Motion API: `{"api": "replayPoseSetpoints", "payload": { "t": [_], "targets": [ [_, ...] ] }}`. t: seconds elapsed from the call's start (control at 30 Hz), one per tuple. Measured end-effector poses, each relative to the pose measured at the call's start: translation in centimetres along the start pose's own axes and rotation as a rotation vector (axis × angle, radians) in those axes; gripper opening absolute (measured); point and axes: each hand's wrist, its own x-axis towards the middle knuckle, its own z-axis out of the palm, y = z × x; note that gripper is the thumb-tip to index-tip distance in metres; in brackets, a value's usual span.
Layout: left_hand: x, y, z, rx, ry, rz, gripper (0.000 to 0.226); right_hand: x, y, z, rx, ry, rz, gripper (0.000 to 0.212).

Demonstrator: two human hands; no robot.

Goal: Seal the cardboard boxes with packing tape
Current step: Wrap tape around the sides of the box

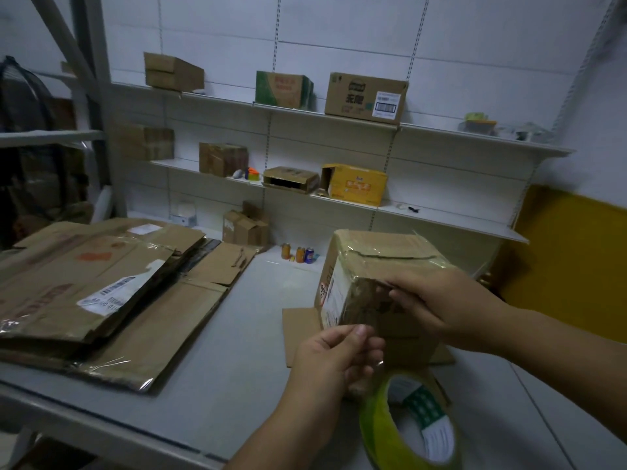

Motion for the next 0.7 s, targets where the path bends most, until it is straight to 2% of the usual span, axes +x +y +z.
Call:
{"api": "replayPoseSetpoints", "payload": {
  "t": [0.13,0.3,0.47,0.7],
  "targets": [
    [-0.1,0.1,0.4,0.006,0.054,-0.008,0.012,0.0,-0.3,0.0,-0.072,0.045,-0.047,0.026],
    [-0.6,0.0,0.6,-0.026,0.076,-0.03,0.014,0.3,-1.1,0.6,-0.275,0.02,-0.137,0.034],
    [-1.2,0.3,1.0,-0.124,0.05,-0.094,0.023,0.0,-0.7,2.5,-0.291,0.072,-0.12,0.029],
    [-0.8,1.3,0.8,-0.216,0.037,-0.212,0.01,0.2,-0.5,3.1,-0.338,0.114,-0.162,0.022]
  ]
}}
